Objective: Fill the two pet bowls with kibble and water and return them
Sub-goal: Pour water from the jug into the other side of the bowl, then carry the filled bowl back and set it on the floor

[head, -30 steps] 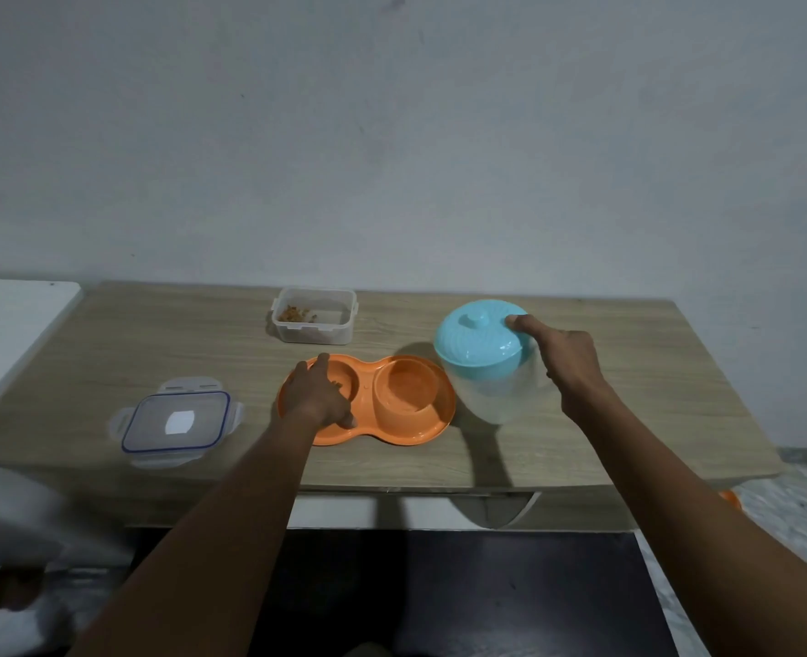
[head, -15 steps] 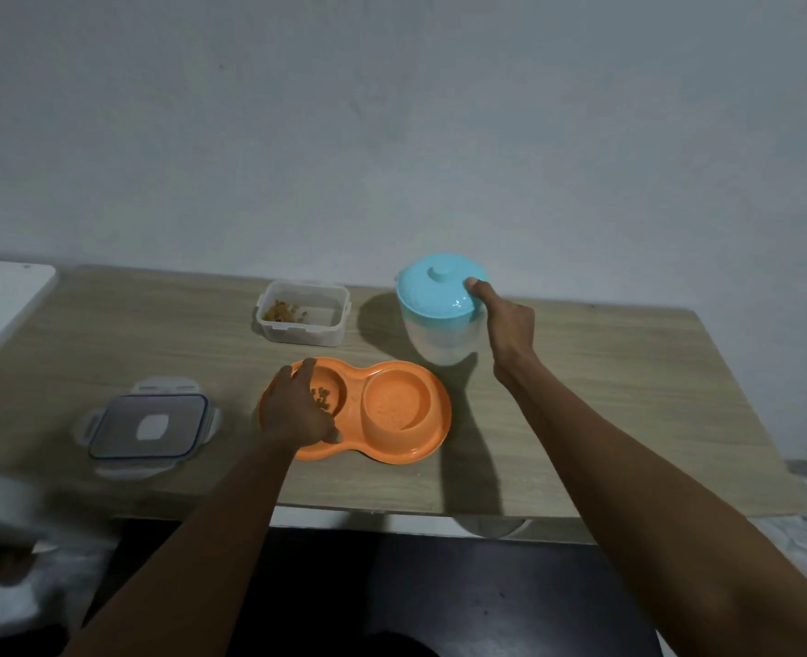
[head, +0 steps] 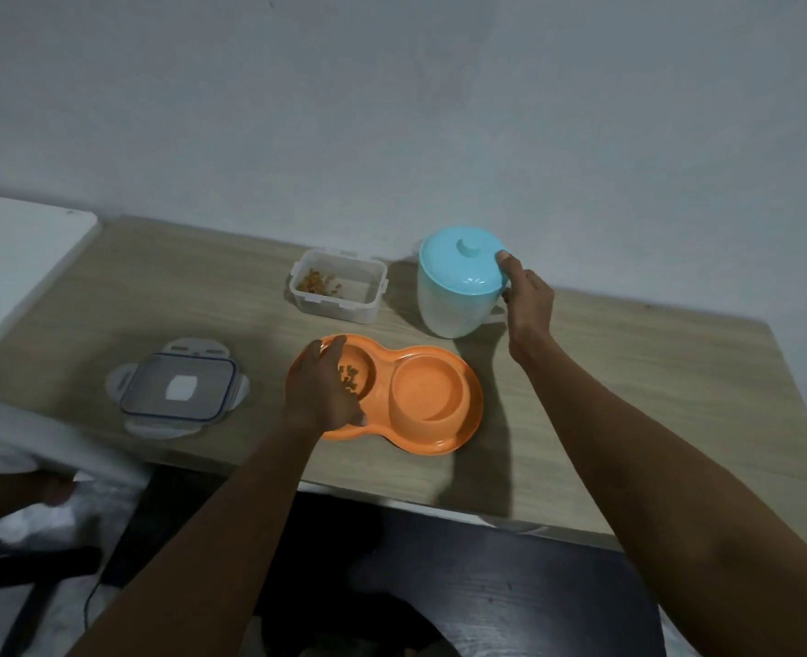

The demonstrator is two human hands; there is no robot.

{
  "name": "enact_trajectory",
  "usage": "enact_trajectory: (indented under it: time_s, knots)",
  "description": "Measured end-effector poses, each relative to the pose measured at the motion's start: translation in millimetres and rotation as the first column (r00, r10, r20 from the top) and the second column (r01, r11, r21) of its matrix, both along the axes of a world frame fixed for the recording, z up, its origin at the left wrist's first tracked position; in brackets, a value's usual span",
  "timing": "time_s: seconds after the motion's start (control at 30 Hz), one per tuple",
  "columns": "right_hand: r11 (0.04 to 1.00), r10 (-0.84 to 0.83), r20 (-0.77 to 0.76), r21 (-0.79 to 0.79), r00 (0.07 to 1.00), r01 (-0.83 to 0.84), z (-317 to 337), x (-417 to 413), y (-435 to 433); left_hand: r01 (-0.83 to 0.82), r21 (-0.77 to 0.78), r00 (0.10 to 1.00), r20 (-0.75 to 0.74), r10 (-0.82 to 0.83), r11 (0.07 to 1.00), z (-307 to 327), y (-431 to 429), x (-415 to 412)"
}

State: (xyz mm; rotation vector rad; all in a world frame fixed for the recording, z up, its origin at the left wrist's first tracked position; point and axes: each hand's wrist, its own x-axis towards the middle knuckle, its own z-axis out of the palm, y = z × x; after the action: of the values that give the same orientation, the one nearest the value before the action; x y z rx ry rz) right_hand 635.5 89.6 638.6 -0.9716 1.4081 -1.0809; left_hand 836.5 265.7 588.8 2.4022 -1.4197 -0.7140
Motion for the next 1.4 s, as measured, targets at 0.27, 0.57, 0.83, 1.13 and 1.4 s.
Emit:
enact_trajectory:
  time_s: [0.27, 0.57, 0.83, 1.13, 1.4]
  knots:
    - [0.991, -0.033, -0.368, 0.108, 0.929, 0.078, -61, -20, 83, -0.081, -0.033, 0.986, -0.152, 0.075, 0.996, -2, 15, 6]
    - [0.991, 0.035, -0.446, 0.129, 0.895, 0.026, -59, -6, 154, -0.298, -0.156, 0.944, -0.195, 0.267, 0.942, 18, 31, 26]
    - [0.972, -0.009, -0.286, 0.223, 0.958, 0.075, -59, -10, 157, -0.328, -0.097, 0.894, -0.353, 0.276, 0.94, 22, 30, 37]
    - [0.961, -0.155, -0.146, 0.206, 0.977, 0.184, -36, -67, 187, -0.285, -0.169, 0.891, -0.41, 0.195, 0.944, 61, 41, -12]
    - [0.966, -0.222, -0.074, 0.116, 0.972, 0.23, 13, -174, 210, -0.262, -0.258, 0.878, -0.464, 0.119, 0.93, 103, 48, -114]
